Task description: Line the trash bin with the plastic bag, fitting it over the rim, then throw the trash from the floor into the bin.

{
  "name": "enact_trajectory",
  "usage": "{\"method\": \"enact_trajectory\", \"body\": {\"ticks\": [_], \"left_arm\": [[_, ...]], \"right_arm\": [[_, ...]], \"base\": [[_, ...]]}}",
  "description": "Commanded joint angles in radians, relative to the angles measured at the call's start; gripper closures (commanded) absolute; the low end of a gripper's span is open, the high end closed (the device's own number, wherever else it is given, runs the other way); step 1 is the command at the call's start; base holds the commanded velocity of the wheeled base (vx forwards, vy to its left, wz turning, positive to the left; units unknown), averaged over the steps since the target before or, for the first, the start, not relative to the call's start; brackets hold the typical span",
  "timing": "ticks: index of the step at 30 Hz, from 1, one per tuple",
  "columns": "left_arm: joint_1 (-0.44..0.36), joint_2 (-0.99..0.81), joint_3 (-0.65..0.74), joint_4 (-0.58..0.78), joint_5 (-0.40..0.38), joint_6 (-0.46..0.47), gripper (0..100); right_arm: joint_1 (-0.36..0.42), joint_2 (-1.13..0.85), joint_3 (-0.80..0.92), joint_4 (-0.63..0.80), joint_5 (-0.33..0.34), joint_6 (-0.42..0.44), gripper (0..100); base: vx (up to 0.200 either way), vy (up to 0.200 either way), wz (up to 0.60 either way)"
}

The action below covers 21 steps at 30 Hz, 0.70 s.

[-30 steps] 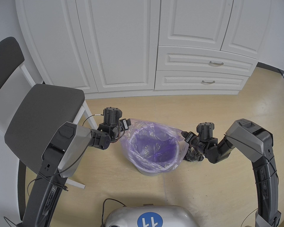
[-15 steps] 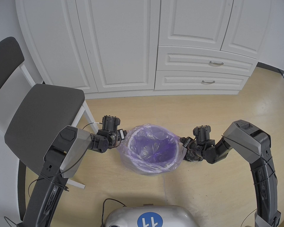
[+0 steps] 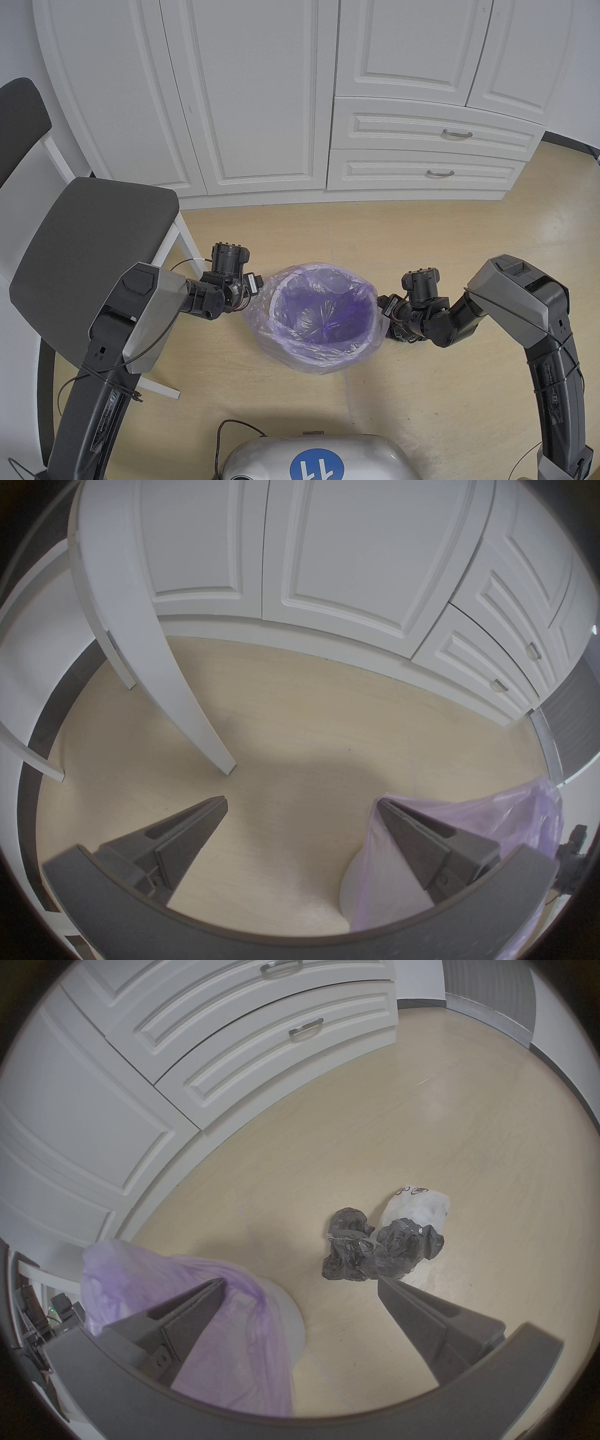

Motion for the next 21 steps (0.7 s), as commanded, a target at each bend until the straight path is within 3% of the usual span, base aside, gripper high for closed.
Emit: {"method": "enact_trajectory", "body": {"ticks": [1, 10, 15, 21], "left_arm": [[-0.002, -0.035, 0.000, -0.009, 0.002, -0.015, 0], [-0.013, -0.143, 0.112, -0.021, 0.002, -0.023, 0], [-0.014, -0.163, 0.146, -0.074, 0.004, -0.015, 0], [-0.014, -0.209, 0.213, -0.075, 0.002, 0.022, 0]], "right_arm": [[0.000, -0.049, 0.032, -0.005, 0.000, 0.014, 0], [0.004, -0.086, 0.162, -0.153, 0.000, -0.006, 0], [0.003, -0.102, 0.239, -0.209, 0.002, -0.067, 0], [0.003, -0.095, 0.322, -0.195, 0.023, -0.218, 0]], "base": [[0.000, 0.000, 0.00], [0.000, 0.000, 0.00], [0.000, 0.000, 0.00], [0.000, 0.000, 0.00]]}}
